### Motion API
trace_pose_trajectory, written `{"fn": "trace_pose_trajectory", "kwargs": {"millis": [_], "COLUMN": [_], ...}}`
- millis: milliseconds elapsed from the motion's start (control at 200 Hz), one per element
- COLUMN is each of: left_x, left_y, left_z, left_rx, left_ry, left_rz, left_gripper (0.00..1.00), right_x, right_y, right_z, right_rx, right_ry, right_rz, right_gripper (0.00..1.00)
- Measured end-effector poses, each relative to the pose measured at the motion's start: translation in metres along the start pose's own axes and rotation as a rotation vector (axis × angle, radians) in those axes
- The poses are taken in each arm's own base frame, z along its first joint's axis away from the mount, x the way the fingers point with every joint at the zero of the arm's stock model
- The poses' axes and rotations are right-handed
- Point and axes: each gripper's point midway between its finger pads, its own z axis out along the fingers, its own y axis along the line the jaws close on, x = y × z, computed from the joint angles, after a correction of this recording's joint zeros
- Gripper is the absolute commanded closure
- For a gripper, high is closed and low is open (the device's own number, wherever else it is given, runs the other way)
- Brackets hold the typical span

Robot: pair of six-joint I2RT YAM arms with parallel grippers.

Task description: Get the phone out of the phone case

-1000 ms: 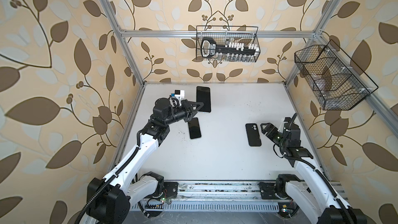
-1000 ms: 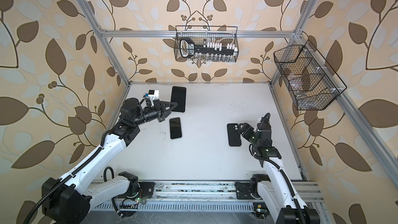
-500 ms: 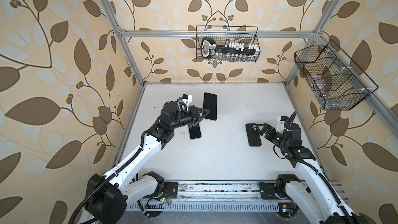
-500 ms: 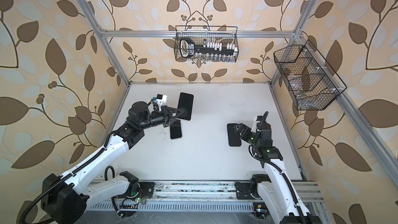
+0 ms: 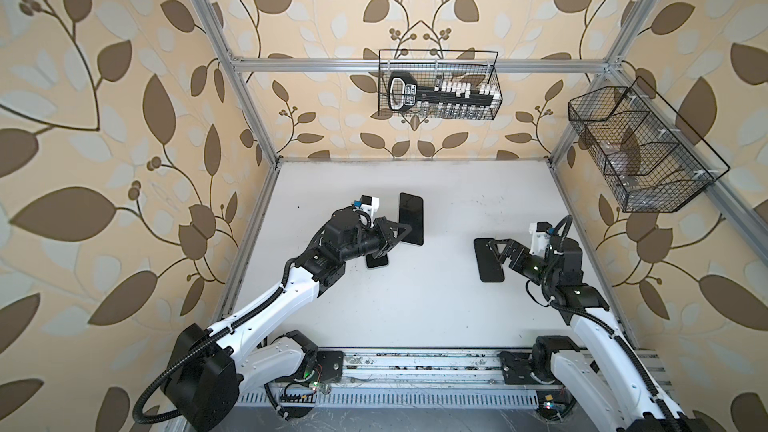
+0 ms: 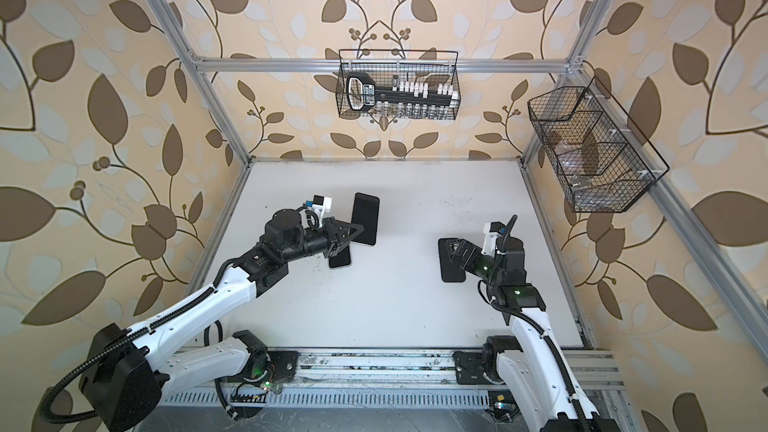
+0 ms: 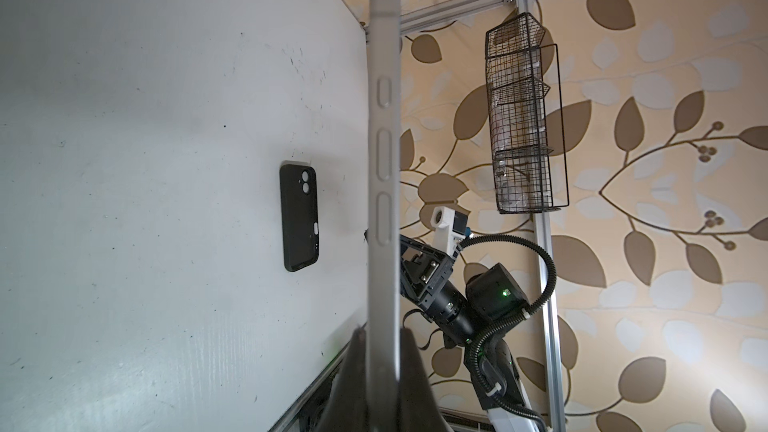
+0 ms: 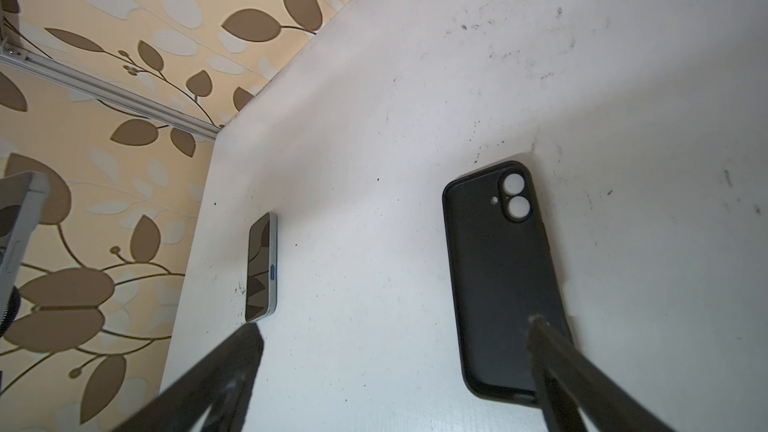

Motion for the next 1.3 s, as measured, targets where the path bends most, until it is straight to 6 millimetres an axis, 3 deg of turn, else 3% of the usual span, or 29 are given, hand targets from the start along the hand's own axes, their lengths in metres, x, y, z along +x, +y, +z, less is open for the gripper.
{"fn": "trace_pose_trajectory", "kwargs": {"millis": [640, 915, 1300], "left_x": [0.01, 0.009, 0.016], "left_y": [0.075, 0.083, 0.113], "left_z": [0.025, 0.029, 0.039], "left_rx": [-0.127, -0.12, -0.134], "left_ry": [0.012, 0.005, 0.01], "left_rz": [-0.013, -0.003, -0.017], "left_gripper": [1.0, 1.0, 1.0], "right_x": [0.014, 0.018, 0.022], "right_y": [-0.003, -0.004, -0.005], "right_z": [0.006, 0.008, 0.008], "right_rx": [-0.027, -0.038, -0.041], "right_ry": [0.035, 0.042, 0.045], "right_rz": [0.016, 0.021, 0.032], "right_gripper": [0.0, 0.0, 0.0]}}
